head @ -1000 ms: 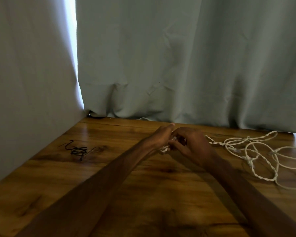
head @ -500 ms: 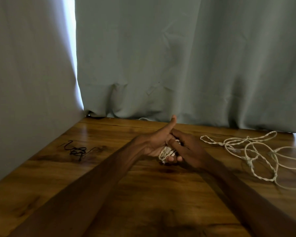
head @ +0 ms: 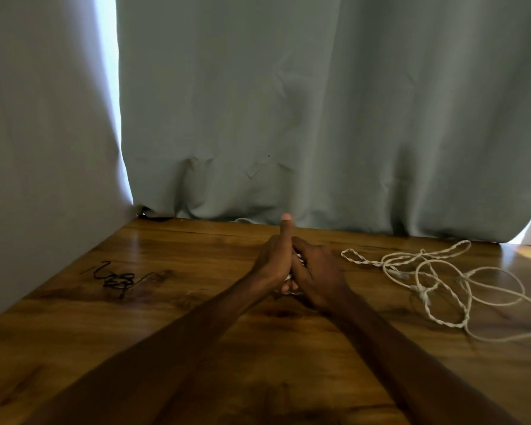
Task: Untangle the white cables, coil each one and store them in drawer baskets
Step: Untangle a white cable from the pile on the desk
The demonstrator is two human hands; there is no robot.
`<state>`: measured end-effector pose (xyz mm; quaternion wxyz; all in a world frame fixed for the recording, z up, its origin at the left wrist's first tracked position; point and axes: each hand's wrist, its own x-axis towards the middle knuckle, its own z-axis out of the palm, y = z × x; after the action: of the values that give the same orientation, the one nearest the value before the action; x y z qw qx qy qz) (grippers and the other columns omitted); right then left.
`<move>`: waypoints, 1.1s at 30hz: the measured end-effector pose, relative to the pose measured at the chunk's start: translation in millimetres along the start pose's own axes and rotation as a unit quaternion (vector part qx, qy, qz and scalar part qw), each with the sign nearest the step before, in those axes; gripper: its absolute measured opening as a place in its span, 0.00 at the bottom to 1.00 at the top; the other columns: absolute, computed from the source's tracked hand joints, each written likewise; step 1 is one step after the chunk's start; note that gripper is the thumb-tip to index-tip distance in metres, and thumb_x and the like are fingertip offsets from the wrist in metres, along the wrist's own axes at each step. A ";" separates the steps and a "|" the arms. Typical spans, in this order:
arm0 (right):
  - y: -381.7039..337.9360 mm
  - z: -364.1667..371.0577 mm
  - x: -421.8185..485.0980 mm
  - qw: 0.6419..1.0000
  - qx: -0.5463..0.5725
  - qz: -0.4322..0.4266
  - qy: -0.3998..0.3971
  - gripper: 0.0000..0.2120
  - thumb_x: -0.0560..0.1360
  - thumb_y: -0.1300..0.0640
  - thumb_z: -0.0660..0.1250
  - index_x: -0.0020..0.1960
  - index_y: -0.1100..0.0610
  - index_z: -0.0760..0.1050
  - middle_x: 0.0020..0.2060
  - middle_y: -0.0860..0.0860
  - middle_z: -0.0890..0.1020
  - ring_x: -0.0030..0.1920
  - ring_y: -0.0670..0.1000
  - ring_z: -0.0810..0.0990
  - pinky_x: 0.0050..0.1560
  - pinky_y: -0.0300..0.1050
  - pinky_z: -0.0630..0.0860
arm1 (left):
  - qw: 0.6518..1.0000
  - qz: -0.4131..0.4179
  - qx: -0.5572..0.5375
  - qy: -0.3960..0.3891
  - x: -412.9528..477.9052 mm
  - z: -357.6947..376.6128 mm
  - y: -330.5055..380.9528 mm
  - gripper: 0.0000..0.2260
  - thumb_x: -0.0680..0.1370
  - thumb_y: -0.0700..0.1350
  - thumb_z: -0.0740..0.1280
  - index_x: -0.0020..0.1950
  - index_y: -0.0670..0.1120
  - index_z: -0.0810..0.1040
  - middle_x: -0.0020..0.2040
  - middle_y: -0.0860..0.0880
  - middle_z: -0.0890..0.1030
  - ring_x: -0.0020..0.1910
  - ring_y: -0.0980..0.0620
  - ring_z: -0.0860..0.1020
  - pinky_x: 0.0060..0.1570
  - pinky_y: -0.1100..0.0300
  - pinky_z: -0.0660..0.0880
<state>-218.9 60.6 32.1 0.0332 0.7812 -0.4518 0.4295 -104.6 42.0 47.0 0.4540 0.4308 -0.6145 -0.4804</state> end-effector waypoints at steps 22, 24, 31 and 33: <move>15.7 1.0 7.6 0.985 0.023 0.097 0.138 0.15 0.80 0.51 0.59 0.56 0.52 0.84 0.43 0.48 0.87 0.41 0.47 0.83 0.42 0.49 0.79 | 0.965 0.159 0.198 0.069 4.1 5.0 6.5 0.32 0.87 0.60 0.49 0.39 0.44 0.82 0.36 0.49 0.83 0.36 0.62 0.81 0.38 0.66 0.72; 16.3 0.5 7.7 0.980 0.056 0.111 0.155 0.16 0.78 0.53 0.58 0.52 0.55 0.84 0.42 0.49 0.86 0.40 0.47 0.83 0.43 0.50 0.79 | 0.978 0.093 0.185 0.016 10.0 -3.2 1.9 0.33 0.84 0.65 0.50 0.44 0.44 0.85 0.41 0.46 0.86 0.42 0.52 0.84 0.45 0.56 0.76; 9.9 -4.0 7.8 0.963 0.150 0.112 0.195 0.15 0.76 0.57 0.56 0.44 0.58 0.81 0.37 0.49 0.84 0.38 0.46 0.82 0.41 0.44 0.76 | 0.978 -0.034 -0.070 -0.192 2.6 -15.3 9.7 0.23 0.83 0.54 0.62 0.61 0.34 0.80 0.40 0.38 0.82 0.37 0.47 0.81 0.48 0.51 0.76; 6.3 -2.9 5.6 0.962 0.163 0.108 0.188 0.17 0.76 0.55 0.54 0.46 0.59 0.81 0.39 0.50 0.84 0.40 0.47 0.82 0.41 0.43 0.76 | 0.986 -0.010 -0.015 -0.167 -4.9 -19.1 8.6 0.24 0.81 0.59 0.65 0.53 0.37 0.83 0.40 0.39 0.84 0.40 0.45 0.82 0.48 0.53 0.76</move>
<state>-224.1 54.3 35.7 -0.0567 0.6276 -0.4428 0.6379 -85.7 44.4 57.2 0.3470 0.3437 -0.6697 -0.5594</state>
